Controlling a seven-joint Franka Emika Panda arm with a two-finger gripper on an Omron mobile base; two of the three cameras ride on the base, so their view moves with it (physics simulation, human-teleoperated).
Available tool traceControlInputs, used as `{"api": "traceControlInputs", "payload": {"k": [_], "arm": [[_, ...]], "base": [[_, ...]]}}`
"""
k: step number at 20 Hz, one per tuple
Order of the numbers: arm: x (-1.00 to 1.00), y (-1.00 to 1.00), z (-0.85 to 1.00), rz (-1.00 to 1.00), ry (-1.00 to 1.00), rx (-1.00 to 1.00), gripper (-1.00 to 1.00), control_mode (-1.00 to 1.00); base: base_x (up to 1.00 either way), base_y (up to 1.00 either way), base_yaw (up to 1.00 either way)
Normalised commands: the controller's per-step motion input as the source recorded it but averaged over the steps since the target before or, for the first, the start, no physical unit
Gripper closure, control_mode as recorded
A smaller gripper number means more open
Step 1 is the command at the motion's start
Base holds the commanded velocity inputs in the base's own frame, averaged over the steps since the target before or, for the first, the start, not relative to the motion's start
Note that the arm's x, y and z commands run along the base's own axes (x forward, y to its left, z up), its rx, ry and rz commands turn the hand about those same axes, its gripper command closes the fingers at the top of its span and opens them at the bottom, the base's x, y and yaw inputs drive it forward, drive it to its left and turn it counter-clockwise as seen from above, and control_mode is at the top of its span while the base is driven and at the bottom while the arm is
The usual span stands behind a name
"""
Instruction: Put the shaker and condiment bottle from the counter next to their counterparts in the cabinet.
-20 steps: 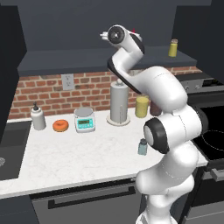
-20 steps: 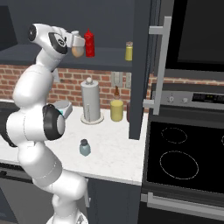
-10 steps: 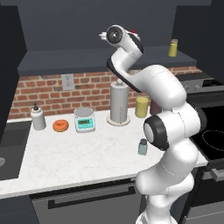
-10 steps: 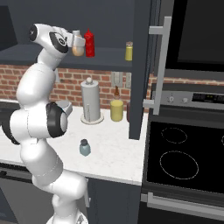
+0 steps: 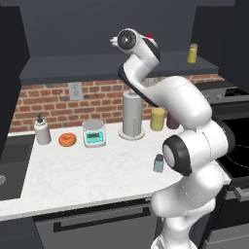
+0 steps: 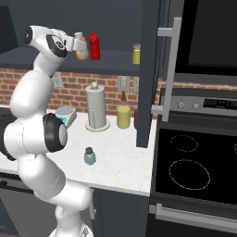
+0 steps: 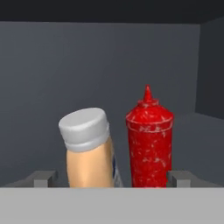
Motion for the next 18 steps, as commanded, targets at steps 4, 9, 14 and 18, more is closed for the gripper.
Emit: {"api": "traceControlInputs", "payload": {"k": [4,9,14,18], "arm": [[-0.35,0.02,0.00,0.00,0.00,0.00,-1.00,-1.00],[-0.34,0.00,-0.01,0.00,0.00,0.00,-1.00,-1.00],[-0.36,0.00,-0.02,0.00,0.00,0.00,-1.00,-1.00],[-0.42,0.00,-0.03,0.00,0.00,0.00,-1.00,-1.00]], "base": [[0.00,0.00,0.00],[0.00,0.00,0.00],[0.00,0.00,0.00],[0.00,0.00,0.00]]}}
